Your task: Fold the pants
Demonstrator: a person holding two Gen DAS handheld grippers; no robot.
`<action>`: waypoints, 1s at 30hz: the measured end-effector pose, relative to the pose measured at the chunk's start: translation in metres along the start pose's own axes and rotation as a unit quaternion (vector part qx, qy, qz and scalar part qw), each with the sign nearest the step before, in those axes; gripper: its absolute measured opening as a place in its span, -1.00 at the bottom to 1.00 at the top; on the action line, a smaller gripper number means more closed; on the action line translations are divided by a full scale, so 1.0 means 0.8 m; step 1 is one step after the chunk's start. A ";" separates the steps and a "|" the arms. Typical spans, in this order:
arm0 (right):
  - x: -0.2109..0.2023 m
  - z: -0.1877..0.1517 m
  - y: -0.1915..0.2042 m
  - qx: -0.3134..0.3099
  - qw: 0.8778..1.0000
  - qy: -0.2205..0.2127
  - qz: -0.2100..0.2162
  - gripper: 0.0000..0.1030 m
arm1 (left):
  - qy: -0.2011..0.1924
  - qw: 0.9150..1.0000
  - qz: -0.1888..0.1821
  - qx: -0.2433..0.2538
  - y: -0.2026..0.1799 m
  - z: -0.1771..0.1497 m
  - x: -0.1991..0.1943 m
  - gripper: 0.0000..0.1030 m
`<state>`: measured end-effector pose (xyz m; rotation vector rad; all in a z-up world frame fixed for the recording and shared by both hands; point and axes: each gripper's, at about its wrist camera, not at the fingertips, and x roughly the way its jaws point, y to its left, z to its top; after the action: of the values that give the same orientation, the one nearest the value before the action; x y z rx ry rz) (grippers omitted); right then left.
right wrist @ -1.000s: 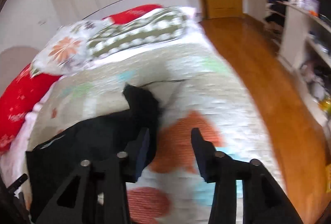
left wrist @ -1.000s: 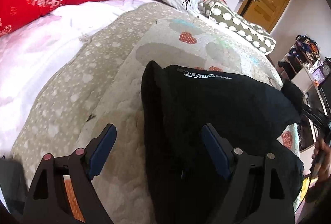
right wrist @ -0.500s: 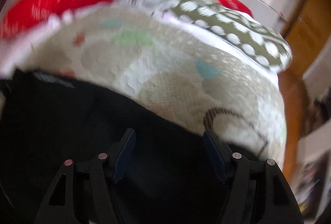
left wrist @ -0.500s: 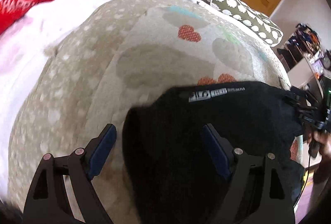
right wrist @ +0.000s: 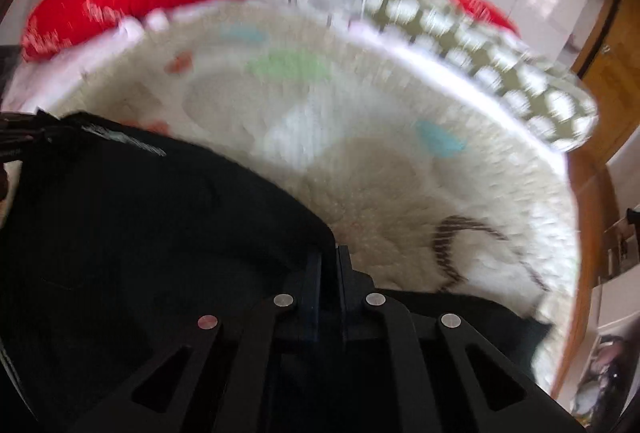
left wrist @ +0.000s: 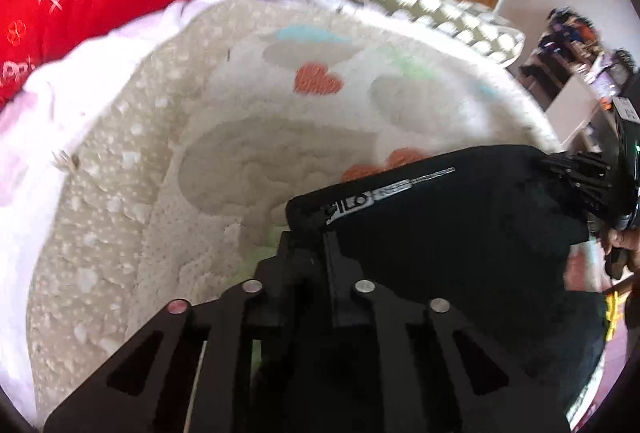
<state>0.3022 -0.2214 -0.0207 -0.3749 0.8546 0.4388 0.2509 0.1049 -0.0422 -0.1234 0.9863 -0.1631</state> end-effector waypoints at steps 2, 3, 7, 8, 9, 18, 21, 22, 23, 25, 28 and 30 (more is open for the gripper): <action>-0.064 -0.013 -0.001 0.010 0.998 -0.052 -0.021 -0.90 | -0.024 1.000 -0.010 0.001 -0.003 -0.004 -0.037 -0.82; -0.095 -0.023 0.000 0.013 0.997 -0.073 -0.028 -0.90 | -0.035 0.999 -0.017 0.002 -0.005 -0.007 -0.054 -0.82; -0.194 -0.077 0.019 0.018 0.991 -0.129 -0.042 -0.90 | -0.075 0.995 -0.057 0.026 -0.021 -0.040 -0.132 -0.82; -0.217 -0.101 0.031 0.012 0.989 -0.136 -0.047 -0.90 | -0.079 0.994 -0.058 0.039 -0.029 -0.054 -0.147 -0.82; -0.232 -0.120 0.043 0.008 0.989 -0.139 -0.052 -0.89 | -0.080 0.994 -0.055 0.055 -0.039 -0.077 -0.163 -0.82; -0.243 -0.314 0.124 0.070 0.995 -0.063 0.005 -0.89 | 0.000 0.996 -0.064 0.065 -0.059 -0.216 -0.158 -0.80; -0.212 -0.342 0.126 0.100 0.994 -0.033 0.014 -0.89 | -0.002 0.997 -0.065 0.044 -0.055 -0.236 -0.147 -0.76; -0.209 -0.346 0.125 0.111 0.993 -0.037 0.016 -0.89 | -0.009 0.997 -0.065 0.038 -0.054 -0.240 -0.147 -0.73; -0.212 -0.346 0.120 0.130 0.990 -0.043 0.027 -0.81 | -0.011 0.997 -0.066 0.033 -0.053 -0.242 -0.149 -0.72; -0.225 -0.345 0.107 0.169 0.983 -0.043 0.052 -0.62 | -0.007 0.998 -0.057 0.027 -0.054 -0.241 -0.161 -0.46; -0.253 -0.339 0.086 0.210 0.973 -0.065 0.064 0.12 | -0.023 0.999 -0.027 0.030 -0.048 -0.247 -0.188 0.20; -0.266 -0.322 0.074 0.221 0.970 -0.093 0.050 0.19 | -0.044 0.998 -0.023 0.026 -0.043 -0.245 -0.204 0.25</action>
<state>-0.0149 -0.3422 -0.0163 0.1203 0.7635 0.3578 -0.0045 0.0969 -0.0097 -0.1052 0.8917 -0.2232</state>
